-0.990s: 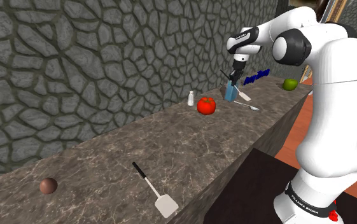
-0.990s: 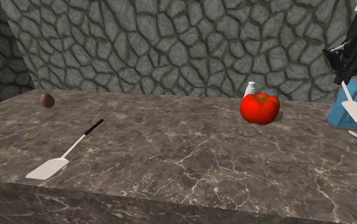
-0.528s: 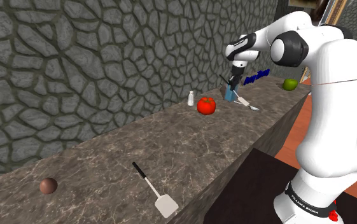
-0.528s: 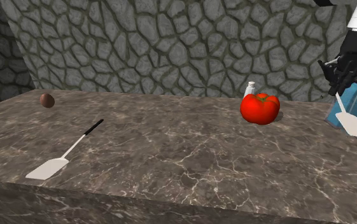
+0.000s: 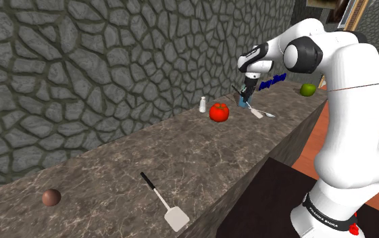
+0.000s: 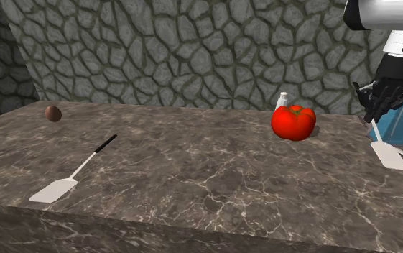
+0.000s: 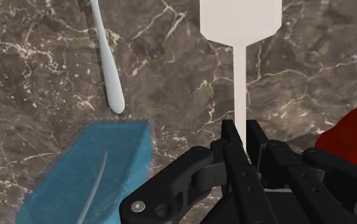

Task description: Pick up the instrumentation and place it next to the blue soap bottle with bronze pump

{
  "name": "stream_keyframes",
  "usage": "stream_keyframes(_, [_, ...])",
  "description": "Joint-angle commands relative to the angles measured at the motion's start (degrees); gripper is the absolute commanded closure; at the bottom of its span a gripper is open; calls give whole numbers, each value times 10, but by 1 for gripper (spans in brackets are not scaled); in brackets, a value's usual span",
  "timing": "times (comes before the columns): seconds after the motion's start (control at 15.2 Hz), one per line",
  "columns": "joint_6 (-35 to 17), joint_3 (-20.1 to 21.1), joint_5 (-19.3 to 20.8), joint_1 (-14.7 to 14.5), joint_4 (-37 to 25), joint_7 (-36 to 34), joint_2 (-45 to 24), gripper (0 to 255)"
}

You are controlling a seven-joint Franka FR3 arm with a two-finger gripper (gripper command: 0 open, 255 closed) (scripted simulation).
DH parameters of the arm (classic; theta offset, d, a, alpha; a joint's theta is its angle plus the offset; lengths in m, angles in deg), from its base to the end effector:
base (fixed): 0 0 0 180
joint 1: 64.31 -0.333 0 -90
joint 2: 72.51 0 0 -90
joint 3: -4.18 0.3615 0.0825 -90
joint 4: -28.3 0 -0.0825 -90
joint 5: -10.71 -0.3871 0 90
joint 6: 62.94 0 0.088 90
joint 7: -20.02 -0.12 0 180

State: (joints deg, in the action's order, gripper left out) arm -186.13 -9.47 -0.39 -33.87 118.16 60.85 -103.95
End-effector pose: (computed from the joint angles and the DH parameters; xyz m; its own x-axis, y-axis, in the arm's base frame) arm 0.5463 -0.4763 0.3593 0.9904 -0.1217 0.0660 -0.1219 -0.9925 -0.0007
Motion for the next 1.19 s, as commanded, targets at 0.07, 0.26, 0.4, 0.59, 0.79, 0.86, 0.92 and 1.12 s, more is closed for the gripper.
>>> stream_keyframes(0.07, [-18, 2, -4, 2, 9, 4, -9, 255])
stream_keyframes(0.26, [-36, 4, -7, 3, 15, 7, -21, 255])
stream_keyframes(0.4, [-47, 6, -10, 4, 19, 9, -28, 255])
stream_keyframes(0.59, [-63, 8, -14, 5, 23, 12, -41, 255])
stream_keyframes(0.79, [-79, 11, -17, 7, 26, 14, -54, 255])
stream_keyframes(0.86, [-84, 12, -19, 7, 26, 15, -59, 255])
stream_keyframes(0.92, [-89, 13, -20, 8, 27, 16, -64, 255])
stream_keyframes(1.12, [-92, 14, -21, 8, 27, 17, -66, 255])
